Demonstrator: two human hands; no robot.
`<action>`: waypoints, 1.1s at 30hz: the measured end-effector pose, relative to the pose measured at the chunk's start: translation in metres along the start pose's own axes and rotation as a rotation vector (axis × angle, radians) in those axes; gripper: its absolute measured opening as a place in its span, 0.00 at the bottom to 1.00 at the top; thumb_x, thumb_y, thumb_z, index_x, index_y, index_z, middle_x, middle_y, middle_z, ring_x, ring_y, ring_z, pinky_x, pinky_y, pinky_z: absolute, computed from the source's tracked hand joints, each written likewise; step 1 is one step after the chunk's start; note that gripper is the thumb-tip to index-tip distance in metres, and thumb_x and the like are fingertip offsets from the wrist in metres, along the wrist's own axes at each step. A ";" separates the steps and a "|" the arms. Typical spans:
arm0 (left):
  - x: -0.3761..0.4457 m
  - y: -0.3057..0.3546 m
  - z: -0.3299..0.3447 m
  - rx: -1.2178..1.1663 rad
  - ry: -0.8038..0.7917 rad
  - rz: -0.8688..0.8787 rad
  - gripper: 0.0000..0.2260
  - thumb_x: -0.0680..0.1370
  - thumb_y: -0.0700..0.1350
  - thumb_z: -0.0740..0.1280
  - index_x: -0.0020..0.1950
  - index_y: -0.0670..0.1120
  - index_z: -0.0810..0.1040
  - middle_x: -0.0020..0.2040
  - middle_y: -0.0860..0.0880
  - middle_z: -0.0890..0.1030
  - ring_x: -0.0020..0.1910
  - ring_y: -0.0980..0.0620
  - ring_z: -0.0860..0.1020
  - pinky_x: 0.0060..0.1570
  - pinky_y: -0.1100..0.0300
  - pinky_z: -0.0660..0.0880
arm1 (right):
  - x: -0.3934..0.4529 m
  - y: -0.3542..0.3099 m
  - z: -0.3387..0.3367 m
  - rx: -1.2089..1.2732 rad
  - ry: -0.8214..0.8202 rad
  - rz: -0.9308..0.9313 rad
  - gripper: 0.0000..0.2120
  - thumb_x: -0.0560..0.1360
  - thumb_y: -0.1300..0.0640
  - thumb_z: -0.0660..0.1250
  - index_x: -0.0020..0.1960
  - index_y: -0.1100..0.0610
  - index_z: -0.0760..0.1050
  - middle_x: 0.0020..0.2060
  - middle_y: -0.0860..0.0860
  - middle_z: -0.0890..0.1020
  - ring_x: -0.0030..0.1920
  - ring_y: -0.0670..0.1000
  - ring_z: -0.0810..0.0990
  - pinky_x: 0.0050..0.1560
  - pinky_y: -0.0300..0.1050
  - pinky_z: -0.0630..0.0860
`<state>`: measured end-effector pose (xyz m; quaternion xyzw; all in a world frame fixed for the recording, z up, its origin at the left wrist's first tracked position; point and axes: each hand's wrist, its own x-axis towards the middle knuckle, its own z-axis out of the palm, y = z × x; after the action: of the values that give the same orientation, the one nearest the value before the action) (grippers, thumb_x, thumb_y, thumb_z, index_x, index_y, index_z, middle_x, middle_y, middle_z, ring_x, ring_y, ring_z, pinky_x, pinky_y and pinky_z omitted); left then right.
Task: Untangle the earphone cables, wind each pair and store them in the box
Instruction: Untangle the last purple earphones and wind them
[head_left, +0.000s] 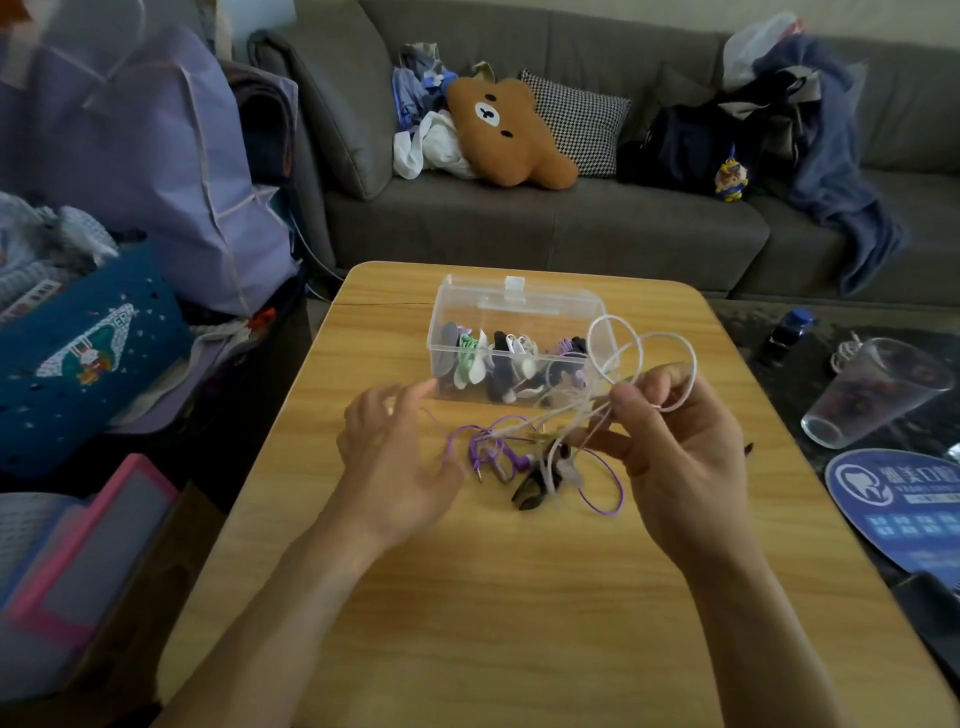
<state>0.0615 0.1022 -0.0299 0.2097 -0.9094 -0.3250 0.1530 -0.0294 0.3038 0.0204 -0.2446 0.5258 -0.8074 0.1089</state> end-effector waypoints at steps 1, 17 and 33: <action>-0.005 0.006 -0.003 -0.054 -0.004 0.116 0.33 0.69 0.54 0.67 0.74 0.53 0.66 0.73 0.52 0.63 0.76 0.51 0.56 0.73 0.49 0.58 | -0.001 0.001 0.002 0.021 -0.027 0.026 0.08 0.75 0.62 0.66 0.42 0.57 0.68 0.36 0.52 0.76 0.36 0.53 0.81 0.40 0.51 0.82; -0.010 0.023 -0.021 -0.933 -0.214 -0.066 0.08 0.77 0.42 0.68 0.52 0.41 0.84 0.30 0.47 0.73 0.21 0.53 0.60 0.23 0.60 0.52 | -0.011 0.015 0.027 -0.161 -0.020 0.252 0.08 0.78 0.71 0.63 0.44 0.61 0.68 0.26 0.52 0.70 0.21 0.47 0.63 0.21 0.36 0.59; -0.003 0.008 -0.024 -0.600 0.046 0.028 0.11 0.76 0.49 0.68 0.45 0.41 0.77 0.39 0.43 0.85 0.38 0.46 0.83 0.41 0.58 0.79 | -0.008 0.001 0.002 -0.623 -0.502 0.492 0.04 0.78 0.58 0.70 0.46 0.58 0.76 0.33 0.51 0.82 0.26 0.47 0.69 0.25 0.41 0.67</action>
<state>0.0715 0.0964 -0.0073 0.1500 -0.7717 -0.5724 0.2333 -0.0213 0.3054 0.0175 -0.3215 0.7427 -0.4771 0.3426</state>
